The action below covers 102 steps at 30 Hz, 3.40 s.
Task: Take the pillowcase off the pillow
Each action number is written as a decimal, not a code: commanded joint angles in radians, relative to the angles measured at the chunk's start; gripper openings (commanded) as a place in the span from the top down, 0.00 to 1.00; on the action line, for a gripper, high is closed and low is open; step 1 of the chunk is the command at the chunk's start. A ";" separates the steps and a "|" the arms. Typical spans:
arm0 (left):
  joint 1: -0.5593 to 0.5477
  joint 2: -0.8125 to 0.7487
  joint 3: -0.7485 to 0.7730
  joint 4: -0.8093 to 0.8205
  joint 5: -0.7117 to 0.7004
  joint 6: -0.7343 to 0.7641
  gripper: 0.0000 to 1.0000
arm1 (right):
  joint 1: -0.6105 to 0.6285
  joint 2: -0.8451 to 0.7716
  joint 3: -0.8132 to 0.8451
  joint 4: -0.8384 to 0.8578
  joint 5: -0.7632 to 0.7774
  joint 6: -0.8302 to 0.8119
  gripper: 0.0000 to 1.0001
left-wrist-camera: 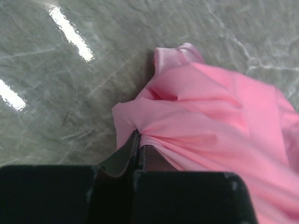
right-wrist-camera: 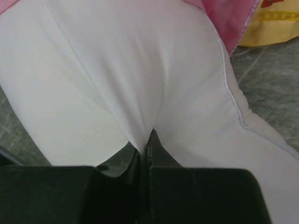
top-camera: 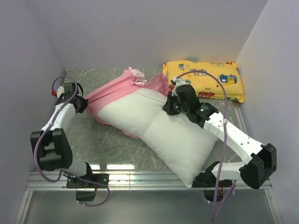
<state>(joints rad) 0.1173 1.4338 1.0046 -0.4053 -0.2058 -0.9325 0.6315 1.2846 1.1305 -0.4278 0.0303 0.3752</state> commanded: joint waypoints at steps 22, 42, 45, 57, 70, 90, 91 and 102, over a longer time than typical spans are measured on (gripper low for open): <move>-0.068 0.148 0.034 0.132 -0.033 -0.051 1.00 | 0.479 0.008 0.163 -0.054 0.419 -0.324 0.12; -0.047 0.230 0.233 0.069 -0.052 -0.026 1.00 | 0.511 0.233 0.177 -0.089 0.475 -0.328 1.00; -0.015 0.287 0.284 0.057 -0.021 -0.034 1.00 | 0.502 0.037 0.152 -0.097 0.324 -0.332 1.00; -0.019 0.335 0.241 0.098 0.029 -0.062 1.00 | 0.326 -0.450 0.114 0.016 0.187 -0.237 1.00; -0.108 0.176 0.028 0.204 0.078 -0.043 0.91 | 0.297 -0.257 0.218 0.198 0.344 -0.246 1.00; -0.154 -0.331 0.028 -0.001 0.184 0.274 0.29 | 0.226 0.352 0.308 0.358 0.071 0.007 0.45; -0.157 -0.361 0.029 -0.004 0.190 0.290 0.29 | 0.226 0.331 0.310 0.347 0.063 0.007 0.38; -0.168 -0.547 0.015 -0.018 0.229 0.393 0.20 | 0.215 -0.049 0.192 0.155 0.134 0.007 0.11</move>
<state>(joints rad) -0.0494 0.9047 0.9886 -0.4175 -0.0158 -0.5968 0.8619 1.3502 1.3762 -0.2142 0.1032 0.3740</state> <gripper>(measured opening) 0.795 0.886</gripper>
